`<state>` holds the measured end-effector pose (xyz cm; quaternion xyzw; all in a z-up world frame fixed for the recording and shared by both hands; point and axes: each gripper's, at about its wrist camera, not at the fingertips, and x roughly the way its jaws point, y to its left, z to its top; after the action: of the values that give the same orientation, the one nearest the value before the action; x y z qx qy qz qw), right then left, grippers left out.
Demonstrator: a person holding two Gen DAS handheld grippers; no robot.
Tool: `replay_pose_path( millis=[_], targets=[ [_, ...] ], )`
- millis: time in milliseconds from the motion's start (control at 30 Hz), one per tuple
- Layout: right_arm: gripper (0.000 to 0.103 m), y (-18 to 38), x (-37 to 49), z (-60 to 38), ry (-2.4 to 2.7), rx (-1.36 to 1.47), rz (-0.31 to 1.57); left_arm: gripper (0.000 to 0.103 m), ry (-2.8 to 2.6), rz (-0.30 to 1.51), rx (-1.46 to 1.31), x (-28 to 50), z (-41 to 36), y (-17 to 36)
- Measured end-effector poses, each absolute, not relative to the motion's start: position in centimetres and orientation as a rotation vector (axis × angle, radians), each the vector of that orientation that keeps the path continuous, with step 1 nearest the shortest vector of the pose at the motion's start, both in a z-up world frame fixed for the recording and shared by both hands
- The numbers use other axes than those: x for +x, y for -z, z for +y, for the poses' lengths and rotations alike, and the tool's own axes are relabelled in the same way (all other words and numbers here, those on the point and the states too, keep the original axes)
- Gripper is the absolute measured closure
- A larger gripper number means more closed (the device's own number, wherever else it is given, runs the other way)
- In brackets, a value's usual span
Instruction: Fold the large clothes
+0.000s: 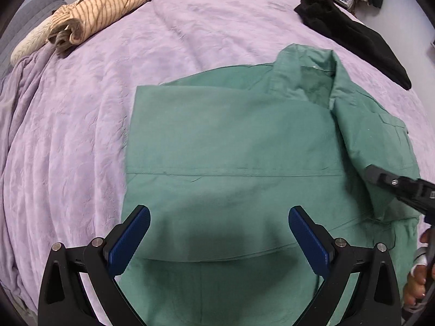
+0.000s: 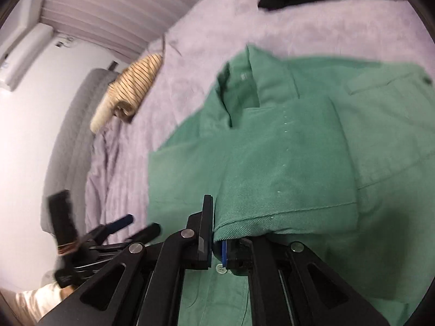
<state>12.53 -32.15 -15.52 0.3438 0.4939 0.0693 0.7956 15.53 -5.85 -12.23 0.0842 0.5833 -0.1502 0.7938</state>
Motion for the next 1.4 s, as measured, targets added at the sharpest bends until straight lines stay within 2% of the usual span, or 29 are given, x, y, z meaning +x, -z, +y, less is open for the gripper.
replay_pose_path(
  millis=[100, 167, 200, 233, 300, 333, 367, 400, 433, 600, 700, 767, 800, 833, 900, 1033, 1167, 1400],
  targets=[
    [0.093, 19.8, 12.9, -30.9, -0.037, 0.790, 1.166, 0.001, 0.314, 1.273, 0.163, 15.5, -4.0, 13.2],
    [0.074, 20.1, 12.4, -31.7, -0.030, 0.868, 1.144, 0.001, 0.315, 1.279, 0.160, 15.3, -3.1, 13.5],
    [0.045, 19.8, 11.2, -31.7, -0.021, 0.895, 1.126, 0.001, 0.315, 1.284, 0.158, 15.2, -2.7, 13.6],
    [0.025, 19.1, 10.3, -32.2, 0.003, 0.918, 1.092, 0.001, 0.317, 1.288, 0.152, 15.2, -2.3, 13.7],
    [0.025, 17.6, 8.4, -33.6, 0.104, 0.951, 1.010, 0.001, 0.317, 1.293, 0.138, 15.1, -1.7, 13.7],
    [0.031, 17.3, 7.9, -34.1, 0.143, 0.964, 0.991, 0.001, 0.317, 1.294, 0.134, 15.0, -1.5, 13.6],
    [0.042, 16.8, 7.6, -34.6, 0.172, 0.971, 0.976, 0.001, 0.317, 1.292, 0.131, 15.1, -1.2, 13.6],
    [0.082, 16.4, 7.7, -34.9, 0.195, 0.958, 0.976, 0.001, 0.312, 1.287, 0.130, 15.1, -0.9, 13.5],
    [0.091, 16.0, 8.9, -35.1, 0.200, 0.928, 0.984, 0.001, 0.307, 1.284, 0.128, 15.0, -0.6, 13.2],
    [0.091, 12.0, 13.2, -29.1, 0.066, 0.528, 1.009, 0.001, 0.259, 1.262, 0.098, 15.5, 1.3, 12.9],
    [0.089, 12.5, 14.4, -23.6, -0.033, 0.291, 1.092, 0.001, 0.217, 1.271, 0.088, 15.7, 2.2, 13.3],
    [0.082, 14.3, 14.8, -20.7, -0.074, 0.183, 1.179, 0.001, 0.199, 1.280, 0.074, 15.9, 2.7, 13.5],
    [0.072, 15.3, 14.7, -19.6, -0.082, 0.148, 1.221, 0.001, 0.193, 1.283, 0.072, 15.9, 2.8, 13.6],
    [0.052, 16.1, 14.5, -19.0, -0.102, 0.145, 1.254, 0.001, 0.191, 1.284, 0.071, 16.0, 2.9, 13.6],
    [0.039, 16.7, 13.4, -18.7, -0.149, 0.200, 1.280, 0.001, 0.206, 1.284, 0.072, 16.1, 2.3, 13.7],
    [0.039, 16.2, 9.7, -21.6, -0.147, 0.345, 1.283, 0.001, 0.284, 1.295, 0.057, 16.2, -0.1, 13.9],
    [0.039, 16.3, 4.7, -29.3, 0.032, 0.599, 1.251, 0.001, 0.396, 1.335, 0.035, 16.6, -4.2, 14.9],
    [0.036, 17.0, -5.3, -43.9, 0.434, 1.087, 0.988, 0.001, 0.444, 1.334, 0.117, 16.5, -9.9, 16.4]
  ],
)
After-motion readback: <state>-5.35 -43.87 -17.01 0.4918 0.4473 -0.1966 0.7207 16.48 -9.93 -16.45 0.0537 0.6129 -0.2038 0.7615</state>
